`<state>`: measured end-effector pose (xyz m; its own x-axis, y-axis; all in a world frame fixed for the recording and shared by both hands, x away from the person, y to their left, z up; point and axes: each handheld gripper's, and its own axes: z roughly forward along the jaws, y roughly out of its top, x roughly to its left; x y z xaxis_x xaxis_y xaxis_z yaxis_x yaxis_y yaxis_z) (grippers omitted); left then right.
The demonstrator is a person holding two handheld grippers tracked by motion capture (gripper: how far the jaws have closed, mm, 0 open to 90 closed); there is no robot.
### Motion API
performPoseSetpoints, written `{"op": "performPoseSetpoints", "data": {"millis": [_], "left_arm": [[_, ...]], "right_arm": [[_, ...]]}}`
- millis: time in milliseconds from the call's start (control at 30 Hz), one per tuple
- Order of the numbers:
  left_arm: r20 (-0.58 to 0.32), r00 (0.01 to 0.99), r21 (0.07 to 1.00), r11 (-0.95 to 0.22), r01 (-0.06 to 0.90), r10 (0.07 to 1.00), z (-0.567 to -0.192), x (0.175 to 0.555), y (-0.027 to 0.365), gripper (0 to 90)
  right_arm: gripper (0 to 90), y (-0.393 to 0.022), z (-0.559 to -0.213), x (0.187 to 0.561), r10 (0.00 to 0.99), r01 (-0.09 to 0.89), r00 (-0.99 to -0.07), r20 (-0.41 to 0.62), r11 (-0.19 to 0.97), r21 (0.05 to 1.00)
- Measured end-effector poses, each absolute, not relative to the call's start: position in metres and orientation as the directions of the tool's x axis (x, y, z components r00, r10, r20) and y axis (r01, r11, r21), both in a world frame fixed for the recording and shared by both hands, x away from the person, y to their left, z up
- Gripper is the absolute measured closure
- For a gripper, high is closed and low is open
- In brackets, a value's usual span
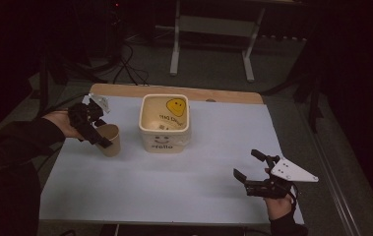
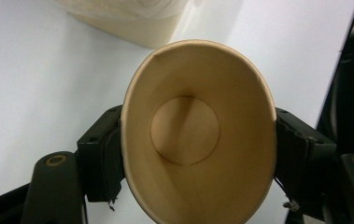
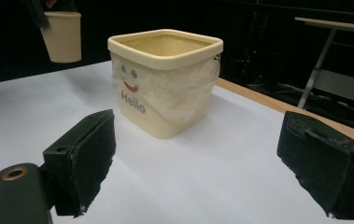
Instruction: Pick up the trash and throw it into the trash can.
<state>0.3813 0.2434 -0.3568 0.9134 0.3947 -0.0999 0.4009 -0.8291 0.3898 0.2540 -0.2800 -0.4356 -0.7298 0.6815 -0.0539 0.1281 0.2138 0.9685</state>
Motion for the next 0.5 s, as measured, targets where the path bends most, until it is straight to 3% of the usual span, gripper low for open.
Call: {"op": "performPoseSetpoints", "data": {"millis": [500], "left_arm": [[-0.083,0.922,0.392,-0.838,0.379,0.378,-0.313,0.389,0.240,31.5]], "right_arm": [[11.4,-0.279,-0.436,0.254,0.680,0.131,-0.732,-0.052,0.216,0.967]]}}
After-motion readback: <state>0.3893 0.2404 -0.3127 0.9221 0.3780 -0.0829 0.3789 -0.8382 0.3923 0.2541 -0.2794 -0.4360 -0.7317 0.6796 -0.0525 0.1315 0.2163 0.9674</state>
